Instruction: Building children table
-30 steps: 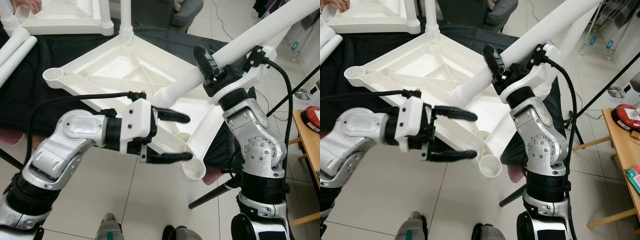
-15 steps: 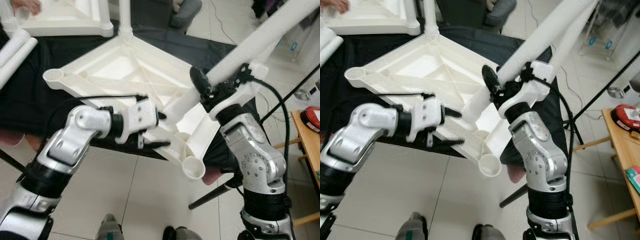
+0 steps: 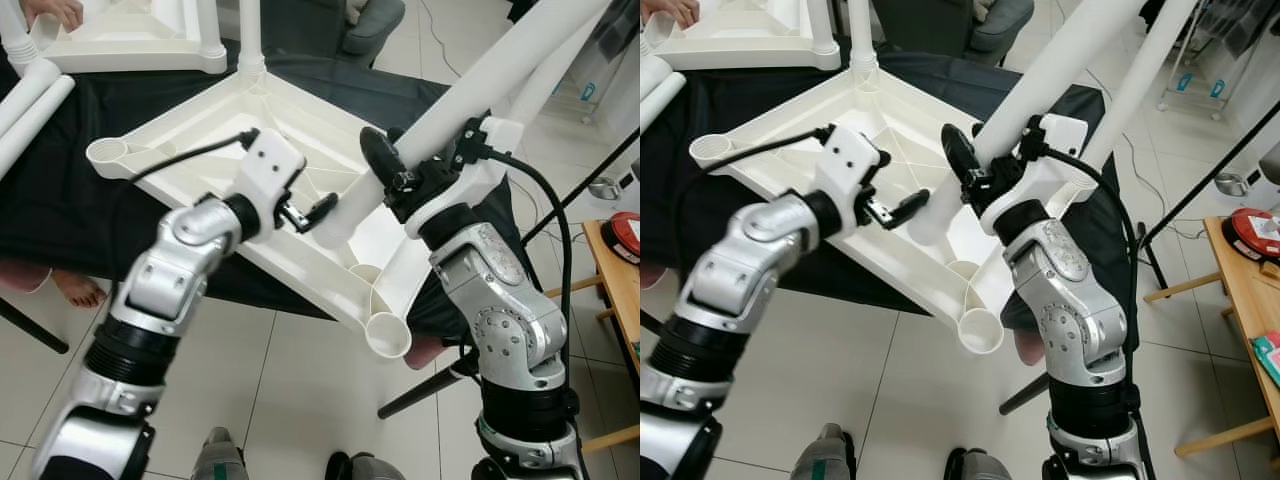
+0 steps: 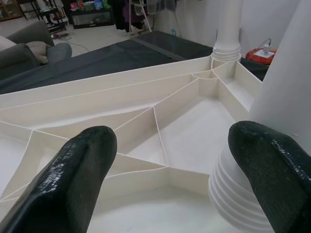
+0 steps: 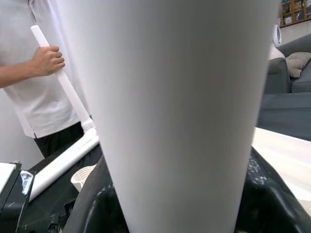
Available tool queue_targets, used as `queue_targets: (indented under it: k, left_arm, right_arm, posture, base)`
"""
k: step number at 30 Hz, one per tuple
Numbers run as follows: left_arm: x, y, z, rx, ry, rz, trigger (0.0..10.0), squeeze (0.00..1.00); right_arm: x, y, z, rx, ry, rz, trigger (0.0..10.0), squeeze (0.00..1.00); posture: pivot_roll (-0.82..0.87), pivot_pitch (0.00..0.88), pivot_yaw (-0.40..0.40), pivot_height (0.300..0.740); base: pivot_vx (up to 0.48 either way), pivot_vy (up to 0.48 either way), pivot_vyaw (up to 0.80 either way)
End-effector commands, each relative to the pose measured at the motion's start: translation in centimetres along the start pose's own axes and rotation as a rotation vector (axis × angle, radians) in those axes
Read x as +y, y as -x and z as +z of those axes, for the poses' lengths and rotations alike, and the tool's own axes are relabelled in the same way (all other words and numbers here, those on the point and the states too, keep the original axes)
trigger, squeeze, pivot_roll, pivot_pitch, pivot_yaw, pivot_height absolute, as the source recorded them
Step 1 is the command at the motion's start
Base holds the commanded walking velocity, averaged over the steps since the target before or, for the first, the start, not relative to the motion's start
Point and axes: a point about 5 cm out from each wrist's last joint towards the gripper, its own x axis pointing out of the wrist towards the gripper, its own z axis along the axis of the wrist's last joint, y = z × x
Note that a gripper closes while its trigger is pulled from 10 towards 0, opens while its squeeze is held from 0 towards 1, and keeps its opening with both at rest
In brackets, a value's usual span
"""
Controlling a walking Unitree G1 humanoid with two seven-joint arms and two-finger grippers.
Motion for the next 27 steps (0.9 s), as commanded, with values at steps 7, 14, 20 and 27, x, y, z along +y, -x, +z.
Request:
queue_targets:
  k: [7,14,20,27]
  left_arm:
    - [-2.1,0.3,-0.1,-0.022,-0.016,-0.179,10.0,1.00]
    - [-3.3,0.6,0.0,-0.047,0.002,-0.191,10.0,0.00]
    - [-2.7,0.0,0.3,-0.073,0.059,-0.072,10.0,0.00]
    - [-2.7,-1.1,0.6,-0.082,0.021,0.008,10.0,0.00]
  right_arm:
    - [-0.1,-0.5,1.0,-0.043,0.065,0.033,10.0,0.00]
    - [-0.8,-1.2,1.1,-0.049,0.097,0.028,10.0,0.00]
    - [0.3,-2.3,0.6,-0.044,0.071,0.097,10.0,0.00]
    - [1.2,-2.7,0.2,-0.042,0.033,0.128,10.0,0.00]
  posture:
    - [0.19,0.110,-0.076,0.740]
    - [0.18,0.112,-0.078,0.740]
    - [0.20,0.110,-0.100,0.740]
    - [0.20,0.110,-0.106,0.740]
  base:
    - [0.000,0.000,0.00]
    - [0.000,0.000,0.00]
    - [0.000,0.000,0.00]
    - [0.000,0.000,0.00]
